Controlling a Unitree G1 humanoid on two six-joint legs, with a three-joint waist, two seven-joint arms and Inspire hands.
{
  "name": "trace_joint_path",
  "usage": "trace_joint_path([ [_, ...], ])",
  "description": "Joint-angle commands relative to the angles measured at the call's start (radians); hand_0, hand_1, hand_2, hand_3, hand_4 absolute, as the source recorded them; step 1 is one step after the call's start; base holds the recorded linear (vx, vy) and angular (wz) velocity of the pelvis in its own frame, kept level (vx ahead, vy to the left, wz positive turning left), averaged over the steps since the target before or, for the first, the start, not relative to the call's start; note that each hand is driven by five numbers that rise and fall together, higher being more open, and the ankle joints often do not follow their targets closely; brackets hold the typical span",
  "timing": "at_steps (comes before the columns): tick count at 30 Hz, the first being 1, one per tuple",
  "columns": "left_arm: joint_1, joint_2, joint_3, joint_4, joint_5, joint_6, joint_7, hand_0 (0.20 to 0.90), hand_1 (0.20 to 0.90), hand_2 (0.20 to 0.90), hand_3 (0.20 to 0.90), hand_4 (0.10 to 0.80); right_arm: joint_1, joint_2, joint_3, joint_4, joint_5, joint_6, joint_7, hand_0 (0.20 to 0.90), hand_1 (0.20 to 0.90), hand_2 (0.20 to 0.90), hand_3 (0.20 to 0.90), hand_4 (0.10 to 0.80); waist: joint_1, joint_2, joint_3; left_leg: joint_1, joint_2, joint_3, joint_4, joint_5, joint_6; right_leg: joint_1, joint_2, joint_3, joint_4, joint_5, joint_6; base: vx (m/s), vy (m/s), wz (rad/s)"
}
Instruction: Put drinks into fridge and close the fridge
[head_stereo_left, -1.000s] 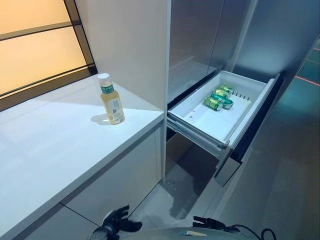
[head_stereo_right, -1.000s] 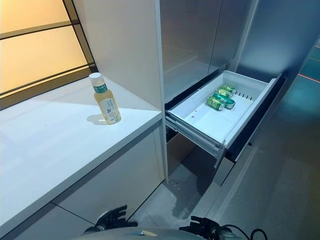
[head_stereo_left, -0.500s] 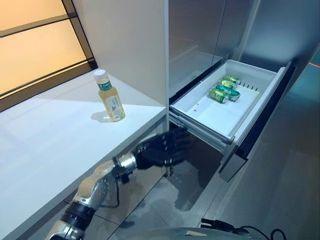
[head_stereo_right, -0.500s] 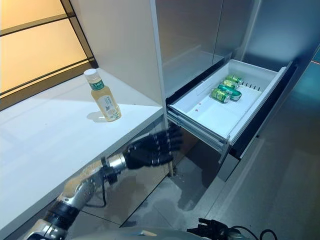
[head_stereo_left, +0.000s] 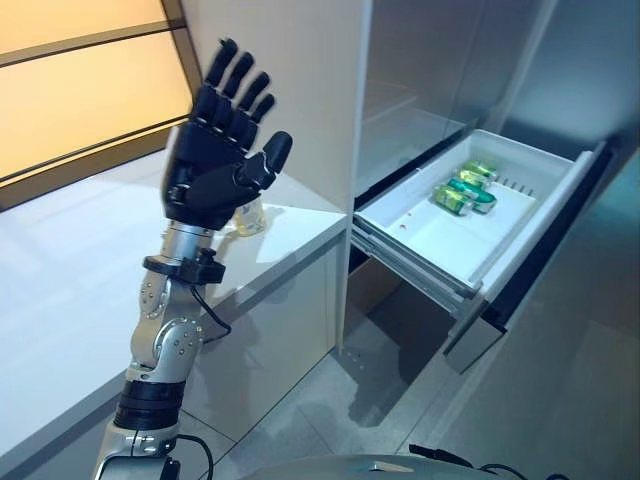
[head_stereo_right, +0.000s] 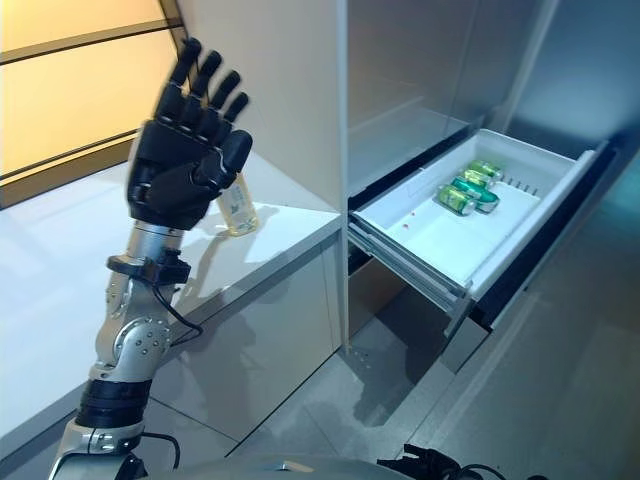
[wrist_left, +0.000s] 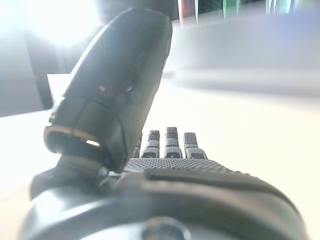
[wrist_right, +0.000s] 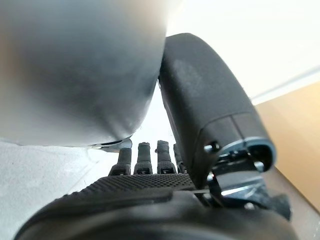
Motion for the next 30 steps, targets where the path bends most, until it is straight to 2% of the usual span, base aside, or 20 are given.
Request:
trace_joint_path([
  [1, -0.160, 0.043, 0.014, -0.114, 0.165, -0.089, 0.082, 0.900, 0.900, 0.900, 0.900, 0.800, -0.024, 0.079, 0.045, 0.041, 0.020, -0.023, 0.013, 0.900, 0.900, 0.900, 0.900, 0.800, 0.007, -0.015, -0.049, 0.010, 0.007, 0.059, 0.006, -0.084, 0.001, -0.042, -0.047, -0.018, 0.004, 0.052, 0.055, 0.002, 0.006, 0.15],
  [3, -0.168, 0.056, 0.010, -0.115, 0.213, -0.076, 0.121, 0.900, 0.900, 0.900, 0.900, 0.800, -0.027, 0.079, 0.047, 0.044, 0.020, -0.022, 0.014, 0.900, 0.900, 0.900, 0.900, 0.800, 0.007, -0.013, -0.052, 0.009, 0.007, 0.058, 0.006, -0.084, 0.001, -0.043, -0.046, -0.018, 0.004, 0.052, 0.055, 0.005, 0.005, 0.07],
  [5, -0.178, 0.093, 0.010, -0.095, 0.346, -0.073, 0.193, 0.900, 0.900, 0.900, 0.900, 0.800, -0.029, 0.077, 0.048, 0.051, 0.016, -0.024, 0.016, 0.900, 0.900, 0.900, 0.900, 0.800, 0.004, -0.009, -0.055, 0.008, 0.009, 0.061, 0.006, -0.084, -0.001, -0.044, -0.045, -0.014, 0.004, 0.051, 0.056, 0.000, 0.000, 0.00],
  [12, -0.192, 0.202, 0.001, 0.002, 0.391, -0.006, 0.296, 0.900, 0.900, 0.900, 0.900, 0.800, -0.032, 0.053, 0.048, 0.055, -0.002, -0.016, 0.030, 0.900, 0.900, 0.900, 0.900, 0.800, -0.010, 0.003, -0.057, 0.011, 0.012, 0.079, 0.006, -0.084, -0.003, -0.046, -0.044, -0.001, 0.004, 0.051, 0.058, 0.008, 0.013, -0.03],
  [20, -0.190, 0.283, 0.009, 0.133, 0.467, -0.039, 0.411, 0.900, 0.900, 0.900, 0.900, 0.800, -0.033, 0.035, 0.044, 0.053, -0.029, -0.010, 0.047, 0.900, 0.900, 0.900, 0.900, 0.800, -0.022, 0.010, -0.059, 0.018, 0.013, 0.095, 0.006, -0.086, -0.002, -0.043, -0.043, 0.010, 0.004, 0.049, 0.059, 0.010, 0.007, -0.02],
  [25, -0.190, 0.294, 0.014, 0.177, 0.447, -0.031, 0.424, 0.900, 0.900, 0.900, 0.900, 0.800, -0.033, 0.028, 0.046, 0.048, -0.037, -0.004, 0.051, 0.900, 0.900, 0.900, 0.900, 0.800, -0.029, 0.011, -0.058, 0.021, 0.016, 0.103, 0.006, -0.087, -0.002, -0.041, -0.042, 0.014, 0.004, 0.047, 0.058, 0.006, 0.003, -0.01],
  [30, -0.187, 0.274, 0.010, 0.206, 0.409, -0.021, 0.421, 0.900, 0.900, 0.900, 0.900, 0.800, -0.036, 0.023, 0.048, 0.051, -0.046, 0.000, 0.055, 0.900, 0.900, 0.900, 0.900, 0.800, -0.033, 0.013, -0.057, 0.024, 0.018, 0.108, 0.006, -0.087, -0.003, -0.039, -0.041, 0.019, 0.004, 0.046, 0.056, 0.000, 0.000, 0.00],
])
